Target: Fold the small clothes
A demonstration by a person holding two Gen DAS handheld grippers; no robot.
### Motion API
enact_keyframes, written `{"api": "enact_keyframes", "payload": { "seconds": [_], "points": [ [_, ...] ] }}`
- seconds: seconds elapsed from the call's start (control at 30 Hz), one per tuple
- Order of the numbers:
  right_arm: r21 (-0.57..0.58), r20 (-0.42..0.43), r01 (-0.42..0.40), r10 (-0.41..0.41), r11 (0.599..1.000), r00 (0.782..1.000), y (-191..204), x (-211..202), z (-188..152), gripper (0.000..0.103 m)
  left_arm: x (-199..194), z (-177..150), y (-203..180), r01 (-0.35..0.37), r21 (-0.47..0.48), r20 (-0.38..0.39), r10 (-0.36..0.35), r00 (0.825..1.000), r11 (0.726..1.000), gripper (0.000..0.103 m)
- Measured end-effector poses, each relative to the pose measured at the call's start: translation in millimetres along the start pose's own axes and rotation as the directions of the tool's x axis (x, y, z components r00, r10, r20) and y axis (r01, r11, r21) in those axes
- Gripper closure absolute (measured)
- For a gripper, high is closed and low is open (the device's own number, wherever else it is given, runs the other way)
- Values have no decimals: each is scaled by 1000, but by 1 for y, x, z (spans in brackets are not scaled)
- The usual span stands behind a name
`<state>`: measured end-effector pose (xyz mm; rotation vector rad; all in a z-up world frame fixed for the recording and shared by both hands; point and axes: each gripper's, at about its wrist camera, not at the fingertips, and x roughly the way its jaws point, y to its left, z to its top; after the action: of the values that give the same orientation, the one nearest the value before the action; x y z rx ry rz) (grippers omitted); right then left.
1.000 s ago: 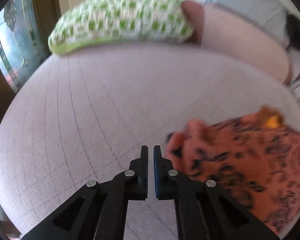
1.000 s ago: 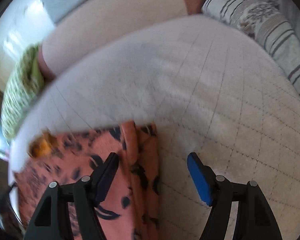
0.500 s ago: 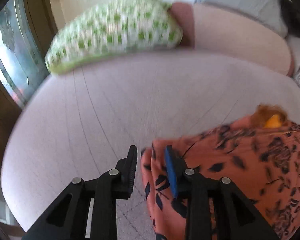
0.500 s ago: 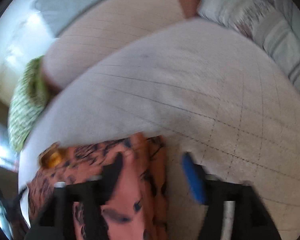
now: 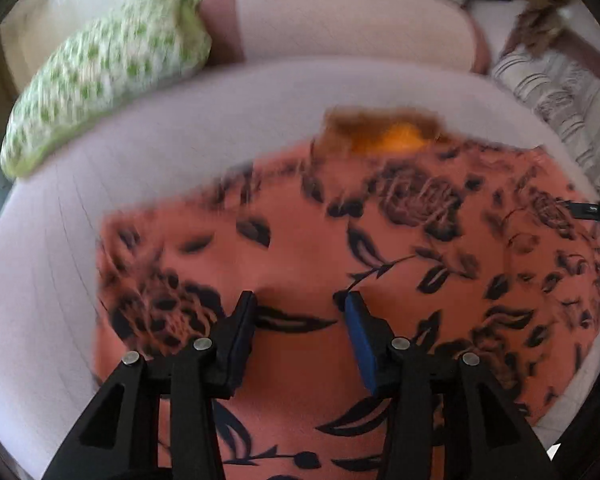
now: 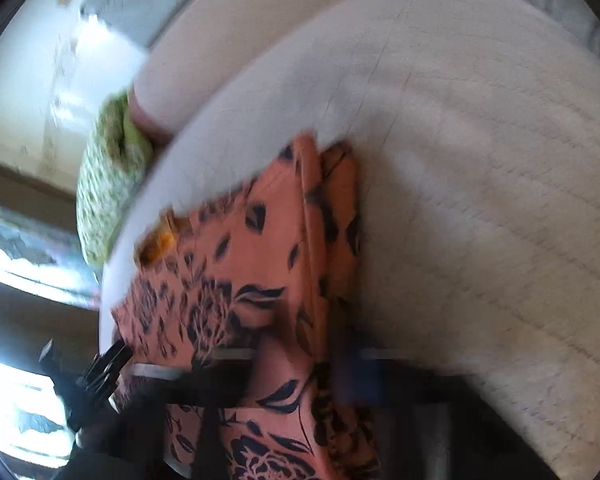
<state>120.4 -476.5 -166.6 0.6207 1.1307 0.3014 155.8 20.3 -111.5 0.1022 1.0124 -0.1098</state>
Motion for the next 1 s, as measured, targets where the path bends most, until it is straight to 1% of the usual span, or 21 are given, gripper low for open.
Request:
{"api": "enact_keyframes", "payload": {
  "seconds": [0.07,0.13,0.17,0.2,0.27,0.33,0.37,0.43,0.47,0.57,0.63,0.7,0.73,0.77,0.8,0.83,0.87,0.9,0.93,0.97,1.0],
  "points": [
    [-63,63,47,-43,997,997,22,-18,-6,91,-3,2,1,-1,-29,2,1,1000,1000,56],
    [-73,118,93,-84,993,990,27,-26,-7,90,-4,4,-1,-4,-34,-8,3,1000,999,56],
    [-44,98,166,-161,985,982,17,-14,-5,89,-3,3,0,-5,-38,-12,4,1000,999,56],
    [-11,54,195,-194,981,980,8,-1,-6,78,-3,4,-1,-6,-42,-15,6,1000,999,56],
    [3,74,144,-144,990,987,4,-5,-9,73,-1,6,1,-8,-52,-25,7,1000,999,56],
    [-22,93,117,-114,993,989,16,-20,-8,22,4,7,3,-5,-54,-28,3,1000,999,55],
    [-38,130,119,-113,992,985,20,-29,-7,19,4,7,4,-5,-51,-25,3,1000,999,55],
    [-75,182,154,-138,985,974,29,-38,1,19,6,7,5,-7,-54,-22,6,1000,999,54],
    [-73,182,163,-147,984,972,29,-38,7,19,7,7,5,-8,-58,-21,7,1000,998,54],
    [-35,158,161,-153,986,975,27,-19,29,19,8,8,5,-7,-60,-20,5,1000,998,54],
    [-12,147,190,-186,982,971,21,-6,44,19,8,8,5,-1,-65,-22,-1,1000,998,54],
    [-6,101,164,-163,986,982,25,23,56,23,9,9,6,4,-70,-25,-6,1000,998,54],
    [-5,90,153,-152,988,984,20,24,53,56,9,9,6,4,-70,-26,-6,1000,998,54],
    [-15,74,143,-141,990,987,26,28,55,80,9,9,6,4,-69,-26,-6,1000,998,54],
    [-30,82,133,-131,991,988,34,26,55,86,8,9,6,5,-69,-24,-7,1000,998,54],
    [-57,126,156,-148,986,981,42,21,53,86,9,9,7,9,-73,-22,-10,1000,997,53],
    [-54,134,185,-176,981,975,40,21,53,86,10,9,7,9,-76,-20,-11,1000,997,53],
    [-25,110,211,-208,977,972,31,27,54,86,11,9,7,8,-73,-19,-10,1000,997,52],
    [20,82,203,-204,979,975,19,34,54,82,11,10,7,4,-69,-22,-5,1000,998,52],
    [53,93,163,-168,985,981,13,31,53,81,10,10,7,2,-70,-25,-4,1000,998,52],
    [50,110,158,-163,986,981,17,23,50,71,8,10,8,7,-75,-28,-9,1000,997,52]
  ]
}}
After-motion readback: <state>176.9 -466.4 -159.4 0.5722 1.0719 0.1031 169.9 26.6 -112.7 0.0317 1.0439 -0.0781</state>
